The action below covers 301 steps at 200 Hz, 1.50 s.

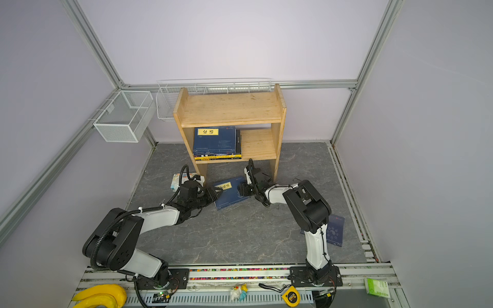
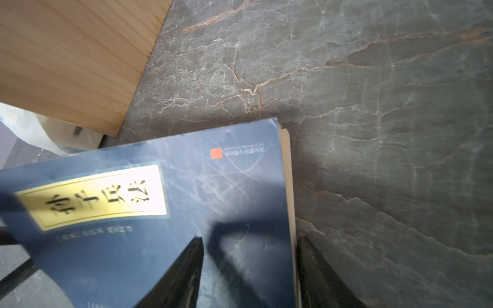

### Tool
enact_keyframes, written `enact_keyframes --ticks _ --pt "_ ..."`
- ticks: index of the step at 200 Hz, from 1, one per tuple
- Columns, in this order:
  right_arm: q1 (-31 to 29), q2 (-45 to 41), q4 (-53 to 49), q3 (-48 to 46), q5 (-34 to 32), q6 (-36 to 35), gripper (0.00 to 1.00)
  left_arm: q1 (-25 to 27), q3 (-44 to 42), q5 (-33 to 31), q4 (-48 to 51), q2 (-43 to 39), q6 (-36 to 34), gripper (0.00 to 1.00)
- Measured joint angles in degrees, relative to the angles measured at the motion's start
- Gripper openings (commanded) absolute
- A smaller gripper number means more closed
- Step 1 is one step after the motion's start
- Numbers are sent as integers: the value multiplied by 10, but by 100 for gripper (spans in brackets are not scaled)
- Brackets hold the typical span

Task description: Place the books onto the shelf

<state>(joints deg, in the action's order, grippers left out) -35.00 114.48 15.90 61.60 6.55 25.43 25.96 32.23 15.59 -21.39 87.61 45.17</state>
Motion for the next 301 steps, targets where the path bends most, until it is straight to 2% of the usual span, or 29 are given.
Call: enact_keyframes --ticks 30,47,74,104,116,172,207,232,257,301 --pt "1 2 0 3 6 0 58 0 17 -9 33 3 -42 60" --pt "1 4 0 5 9 0 58 0 29 -12 40 11 -59 56" --pt "2 7 0 9 12 0 58 0 37 -12 41 23 -71 41" --pt "4 7 -2 10 18 0 59 0 37 -16 39 26 -76 30" --pt "4 7 -2 10 21 1 60 0 37 -18 36 26 -73 22" --pt "22 -6 14 -9 73 37 71 2 37 -18 38 3 -68 0" --pt "35 -69 15 -62 116 72 76 4 37 -12 58 -54 -68 0" --pt "42 -155 3 -103 136 84 86 4 37 -12 86 -113 -69 0" --pt "59 -227 11 -145 172 118 87 4 40 -12 120 -153 -68 0" --pt "71 -214 149 -233 241 256 91 4 43 -9 161 -186 -57 0"
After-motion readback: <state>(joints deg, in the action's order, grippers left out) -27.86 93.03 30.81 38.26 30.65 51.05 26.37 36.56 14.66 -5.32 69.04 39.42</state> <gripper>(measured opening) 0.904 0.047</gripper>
